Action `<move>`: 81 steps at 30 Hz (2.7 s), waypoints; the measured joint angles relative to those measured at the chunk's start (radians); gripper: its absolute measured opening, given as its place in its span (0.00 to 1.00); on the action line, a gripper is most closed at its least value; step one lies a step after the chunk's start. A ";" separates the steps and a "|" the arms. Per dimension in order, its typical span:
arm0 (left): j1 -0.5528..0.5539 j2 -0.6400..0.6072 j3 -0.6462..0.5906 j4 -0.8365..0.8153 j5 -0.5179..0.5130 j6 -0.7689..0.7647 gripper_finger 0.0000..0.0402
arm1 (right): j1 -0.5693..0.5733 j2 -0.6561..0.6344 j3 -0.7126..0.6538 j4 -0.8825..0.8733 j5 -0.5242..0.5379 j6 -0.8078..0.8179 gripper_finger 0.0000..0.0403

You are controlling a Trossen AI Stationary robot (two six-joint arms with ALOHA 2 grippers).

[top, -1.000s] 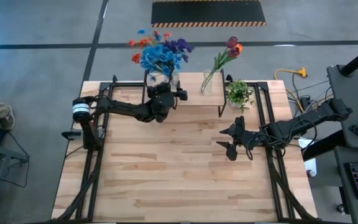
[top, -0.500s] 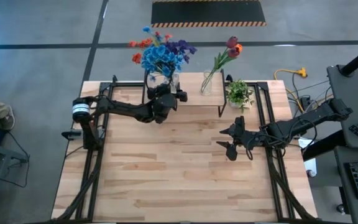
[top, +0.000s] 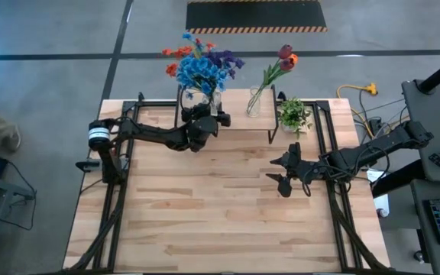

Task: Pick and place flowers into a vace then onto a shelf
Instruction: Put the transparent vase with flowers on the shelf

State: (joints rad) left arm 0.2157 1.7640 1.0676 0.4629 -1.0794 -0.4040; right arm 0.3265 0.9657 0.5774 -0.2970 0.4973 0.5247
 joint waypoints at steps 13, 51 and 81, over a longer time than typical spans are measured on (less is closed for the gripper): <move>-0.002 0.000 0.076 -0.173 -0.002 0.000 0.75 | 0.000 0.000 0.000 0.000 0.000 0.000 0.60; -0.014 0.005 0.059 -0.174 0.002 -0.027 0.76 | 0.003 0.000 0.000 0.000 -0.011 0.007 0.60; -0.015 0.008 0.054 -0.150 0.006 -0.035 0.99 | 0.003 0.000 0.000 0.000 -0.011 0.007 0.60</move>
State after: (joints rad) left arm 0.2008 1.7721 1.1213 0.3134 -1.0729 -0.4389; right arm 0.3294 0.9653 0.5774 -0.2970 0.4862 0.5316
